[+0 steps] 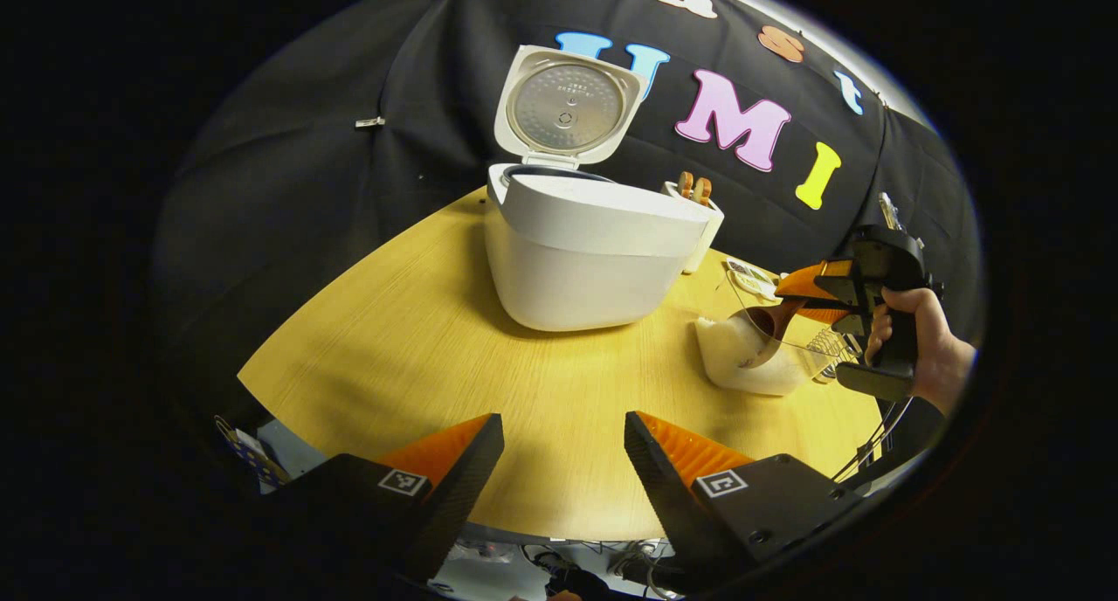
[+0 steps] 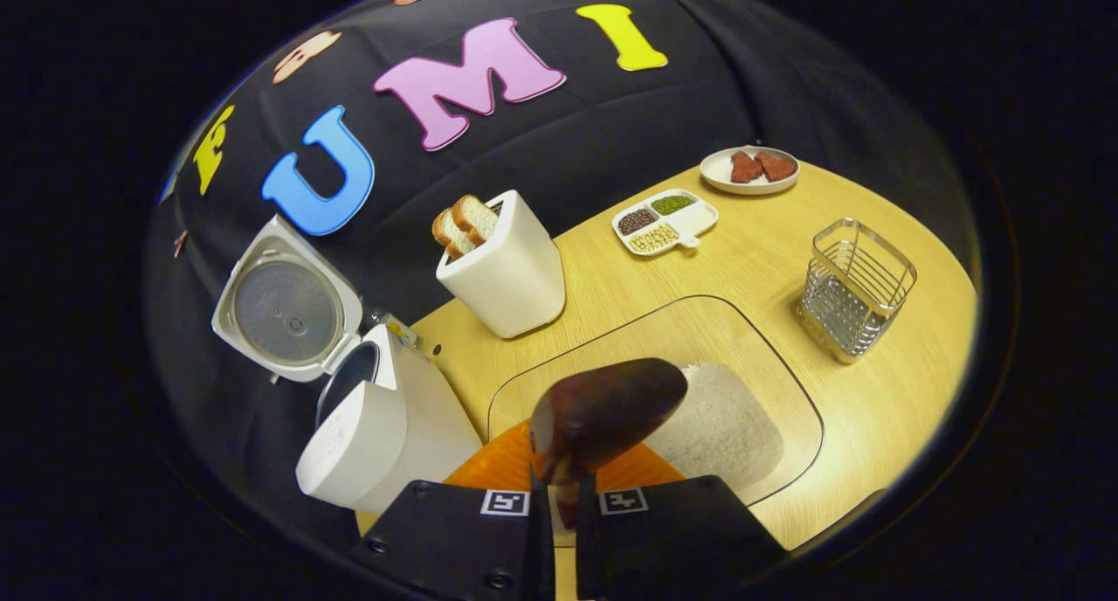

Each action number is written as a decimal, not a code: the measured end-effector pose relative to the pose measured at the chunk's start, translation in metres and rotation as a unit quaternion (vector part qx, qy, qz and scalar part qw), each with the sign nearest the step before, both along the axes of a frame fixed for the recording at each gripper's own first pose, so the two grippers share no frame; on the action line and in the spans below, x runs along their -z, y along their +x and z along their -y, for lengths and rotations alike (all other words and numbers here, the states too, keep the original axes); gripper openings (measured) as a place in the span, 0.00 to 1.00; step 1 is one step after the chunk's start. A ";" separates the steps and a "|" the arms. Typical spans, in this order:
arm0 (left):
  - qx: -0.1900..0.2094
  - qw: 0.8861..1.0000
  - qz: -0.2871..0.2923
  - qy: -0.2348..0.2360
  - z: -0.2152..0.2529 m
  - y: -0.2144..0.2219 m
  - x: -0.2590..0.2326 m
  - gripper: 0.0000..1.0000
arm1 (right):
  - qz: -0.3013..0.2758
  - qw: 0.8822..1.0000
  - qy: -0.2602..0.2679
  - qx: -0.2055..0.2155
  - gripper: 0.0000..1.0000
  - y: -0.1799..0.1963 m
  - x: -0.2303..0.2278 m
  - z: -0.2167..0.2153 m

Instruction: Close the left gripper, press the button to open the rice cooker; take a wooden spoon from the chopstick holder with the right hand, scoop a spoonful of rice and pour it into the rice cooker, then put the wooden spoon back into the chopstick holder.

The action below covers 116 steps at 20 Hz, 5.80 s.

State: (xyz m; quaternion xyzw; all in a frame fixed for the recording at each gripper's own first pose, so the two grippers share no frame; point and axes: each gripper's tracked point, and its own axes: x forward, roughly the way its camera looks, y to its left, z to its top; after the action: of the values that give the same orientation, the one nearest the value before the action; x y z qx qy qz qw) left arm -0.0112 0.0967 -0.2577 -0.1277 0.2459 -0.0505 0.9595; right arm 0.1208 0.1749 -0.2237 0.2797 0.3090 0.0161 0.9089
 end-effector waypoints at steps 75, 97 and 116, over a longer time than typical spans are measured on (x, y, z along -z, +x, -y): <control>-0.034 0.999 0.031 -0.006 -0.067 -0.015 -0.041 0.96 | 0.199 0.970 0.006 -0.141 0.13 0.122 -0.192 -0.262; -0.009 0.998 0.065 0.010 -0.049 -0.004 -0.053 0.96 | 0.279 0.898 -0.190 -0.284 0.13 0.096 -0.154 -0.299; -0.001 0.998 0.066 0.002 -0.033 -0.004 -0.050 0.96 | 0.314 0.825 -0.259 -0.392 0.13 0.049 -0.134 -0.316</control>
State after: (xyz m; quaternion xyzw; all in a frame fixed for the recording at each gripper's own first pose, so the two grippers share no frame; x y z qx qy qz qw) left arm -0.0147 0.1292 -0.2073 -0.1222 0.1819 -0.0577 0.9740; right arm 0.1701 0.4912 -0.0899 -0.1312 0.0833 0.3779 0.9127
